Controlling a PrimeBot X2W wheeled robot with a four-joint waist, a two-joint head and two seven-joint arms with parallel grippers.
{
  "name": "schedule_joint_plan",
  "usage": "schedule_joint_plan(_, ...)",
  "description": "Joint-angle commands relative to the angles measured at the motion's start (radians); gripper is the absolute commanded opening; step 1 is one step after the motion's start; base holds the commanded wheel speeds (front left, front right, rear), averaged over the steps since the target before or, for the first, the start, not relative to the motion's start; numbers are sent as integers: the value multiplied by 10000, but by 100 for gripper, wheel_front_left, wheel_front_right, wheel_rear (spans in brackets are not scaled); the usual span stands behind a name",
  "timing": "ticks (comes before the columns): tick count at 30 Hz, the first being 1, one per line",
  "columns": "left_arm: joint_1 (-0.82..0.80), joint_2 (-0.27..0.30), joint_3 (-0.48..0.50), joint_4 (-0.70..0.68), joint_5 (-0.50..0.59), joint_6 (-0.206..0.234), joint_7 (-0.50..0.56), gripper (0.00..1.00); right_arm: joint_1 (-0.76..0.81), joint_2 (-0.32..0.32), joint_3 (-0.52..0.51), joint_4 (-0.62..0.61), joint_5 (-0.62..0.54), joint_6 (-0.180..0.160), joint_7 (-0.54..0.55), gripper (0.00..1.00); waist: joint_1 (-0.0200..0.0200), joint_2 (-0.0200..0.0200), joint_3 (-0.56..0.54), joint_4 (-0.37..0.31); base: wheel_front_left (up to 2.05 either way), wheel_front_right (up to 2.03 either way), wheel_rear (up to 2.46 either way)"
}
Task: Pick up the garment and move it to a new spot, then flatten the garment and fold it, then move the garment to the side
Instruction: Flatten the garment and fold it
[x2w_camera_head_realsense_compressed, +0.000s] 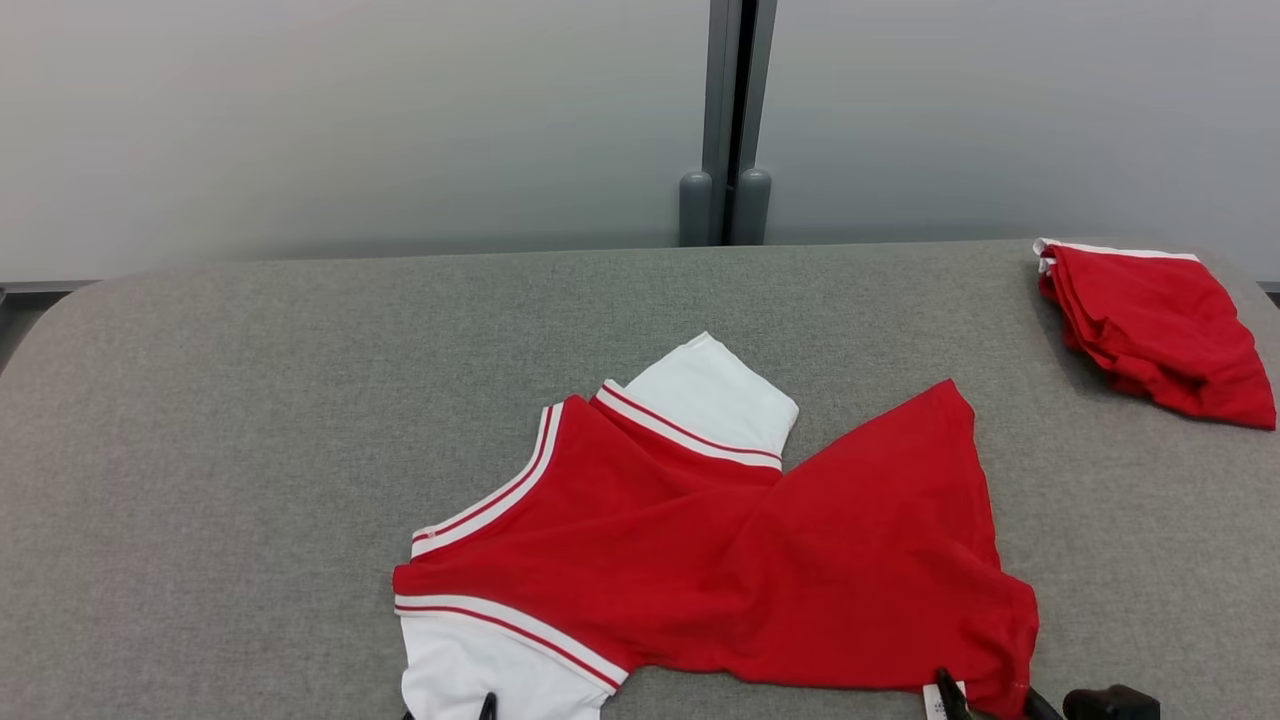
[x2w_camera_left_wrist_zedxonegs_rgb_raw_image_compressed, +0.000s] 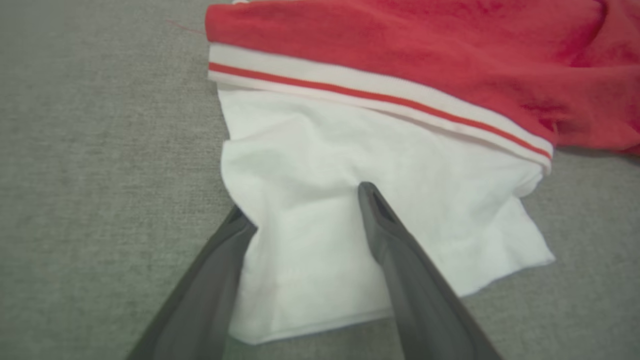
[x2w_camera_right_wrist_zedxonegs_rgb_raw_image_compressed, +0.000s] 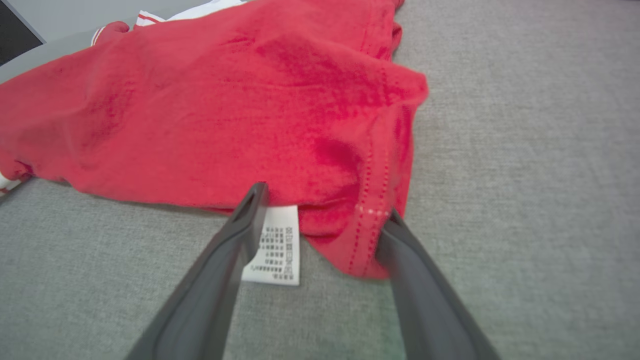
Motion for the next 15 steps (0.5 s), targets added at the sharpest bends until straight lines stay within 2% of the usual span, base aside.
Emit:
schedule_joint_plan(1,-208,-27,-180,197,-103,-70,42,100,-270,-23,100,147,111,2,-34,100,0,0,17,-27,0,0,0)
schedule_joint_plan(2,-256,-29,-288,291,-206,-82,45,91,-356,-11,157,255,149,2,-36,51,0,0,41,-45,0,0,0)
schedule_joint_plan(3,-302,-27,-421,402,-307,-96,48,48,-451,-9,199,357,162,2,-34,17,0,0,54,-49,0,0,0)
schedule_joint_plan(4,-355,-35,-528,514,-404,-110,56,10,-528,-15,249,446,180,3,-36,0,0,0,66,-45,0,0,0)
schedule_joint_plan(5,-428,-34,-630,600,-512,-118,65,0,-621,-2,299,480,209,2,-36,0,0,0,77,-36,0,0,0)
schedule_joint_plan(9,-714,-17,-737,414,-907,-120,55,0,-757,-69,372,129,243,3,-34,0,0,0,135,8,0,0,0)
schedule_joint_plan(15,-883,-11,-480,-867,-1819,-179,21,0,-581,-388,159,-1365,89,2,-36,0,0,0,277,61,0,0,0)
